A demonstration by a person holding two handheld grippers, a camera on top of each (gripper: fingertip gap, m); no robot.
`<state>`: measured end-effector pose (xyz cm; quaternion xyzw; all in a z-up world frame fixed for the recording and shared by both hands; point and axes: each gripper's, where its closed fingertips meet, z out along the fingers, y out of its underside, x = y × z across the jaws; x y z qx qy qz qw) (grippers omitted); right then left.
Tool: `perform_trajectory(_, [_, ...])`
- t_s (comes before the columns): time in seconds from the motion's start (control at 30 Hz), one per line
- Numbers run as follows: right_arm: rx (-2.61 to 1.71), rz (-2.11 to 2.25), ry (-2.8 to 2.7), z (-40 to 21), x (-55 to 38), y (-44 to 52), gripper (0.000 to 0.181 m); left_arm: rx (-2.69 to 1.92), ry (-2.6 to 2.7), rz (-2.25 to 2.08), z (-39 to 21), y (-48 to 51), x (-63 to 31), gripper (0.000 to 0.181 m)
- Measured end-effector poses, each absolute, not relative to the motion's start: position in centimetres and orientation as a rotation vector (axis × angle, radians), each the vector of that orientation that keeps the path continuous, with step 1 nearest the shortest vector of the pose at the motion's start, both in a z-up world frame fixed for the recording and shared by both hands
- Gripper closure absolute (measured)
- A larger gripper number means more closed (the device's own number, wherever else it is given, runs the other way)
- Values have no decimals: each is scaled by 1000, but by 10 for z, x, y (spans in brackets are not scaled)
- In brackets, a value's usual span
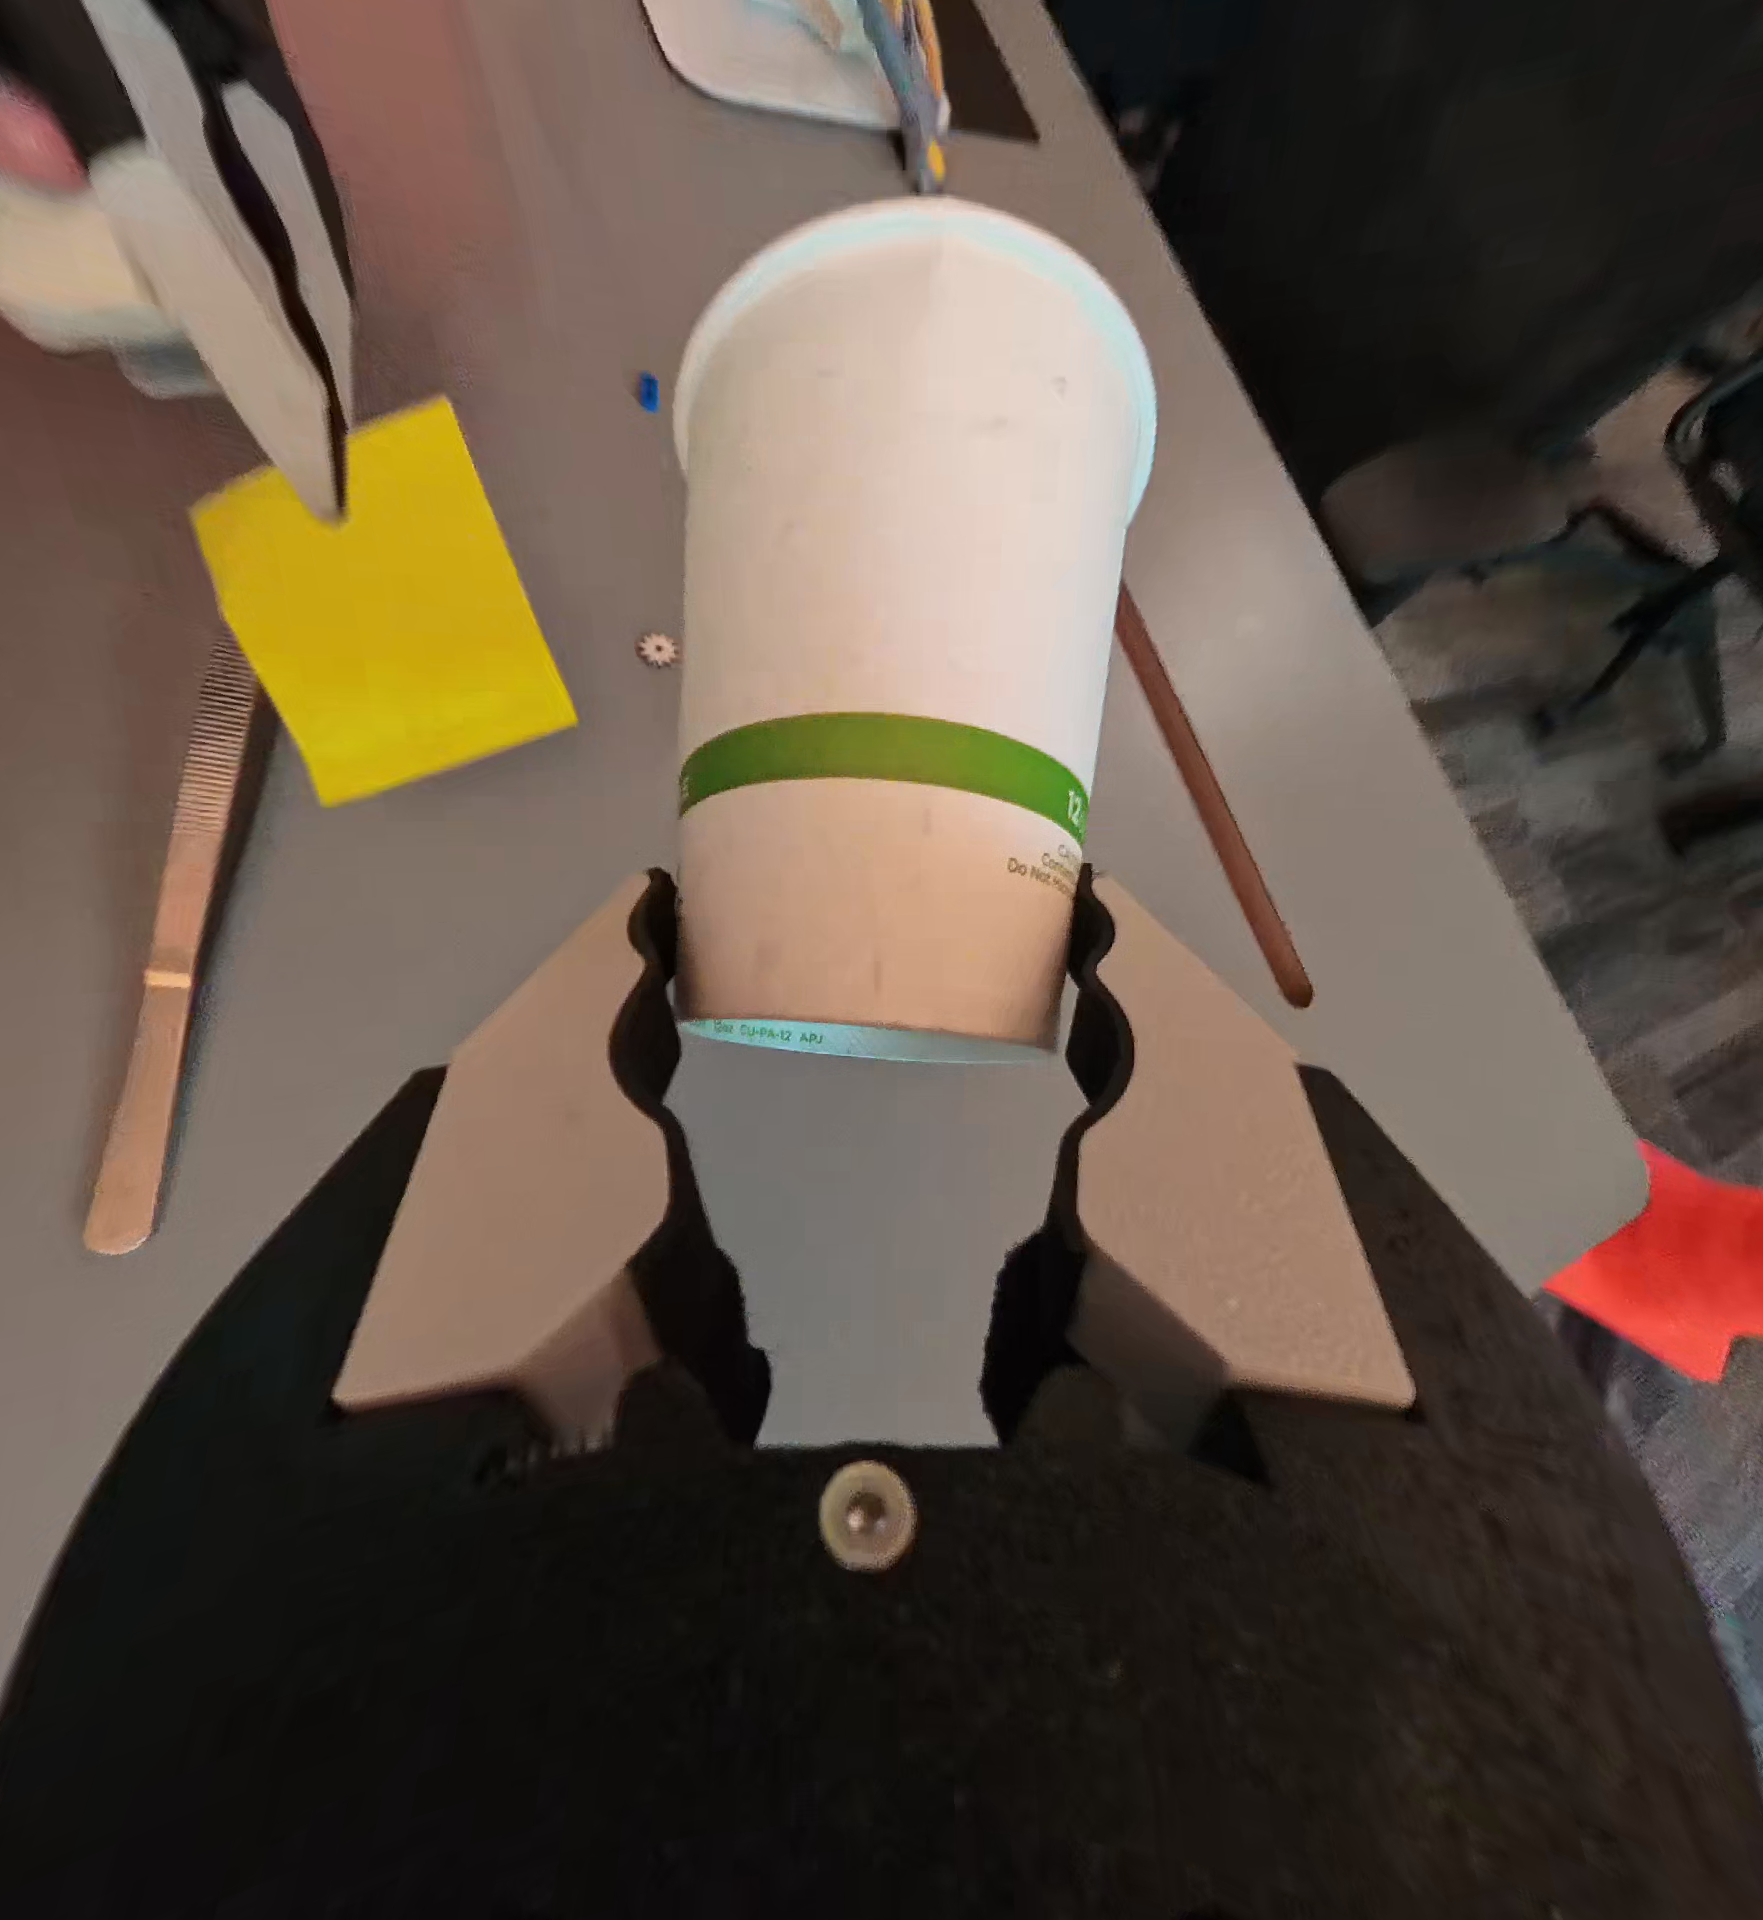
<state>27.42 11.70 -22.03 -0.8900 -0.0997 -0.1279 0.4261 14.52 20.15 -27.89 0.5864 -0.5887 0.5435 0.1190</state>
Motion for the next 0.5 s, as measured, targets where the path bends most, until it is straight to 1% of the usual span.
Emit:
perform_trajectory(0.1, [-2369, -240, -223, -231, 284, 136, 107, 1850, -1895, 1404, -313, 213, 157, 179])
perform_trajectory(0.17, [-2495, -221, -286, -240, 289, 151, 107, 1923, -1978, 1321, -322, 222, 160, 146])
perform_trajectory(0.2, [-2565, -226, -324, -243, 294, 158, 107, 1935, -2024, 1311, -321, 227, 159, 142])
perform_trajectory(0.33, [-2808, -163, -445, -243, 308, 189, 107, 1996, -2211, 1377, -305, 255, 149, 141])
perform_trajectory(0.43, [-2663, 26, -516, -232, 284, 231, 107, 2007, -2122, 1684, -273, 271, 158, 140])
perform_trajectory(0.47, [-2580, 75, -520, -229, 275, 243, 107, 2029, -2046, 1810, -259, 280, 166, 127])
perform_trajectory(0.5, [-2493, 63, -529, -227, 270, 253, 107, 2065, -1952, 1911, -245, 291, 175, 110])
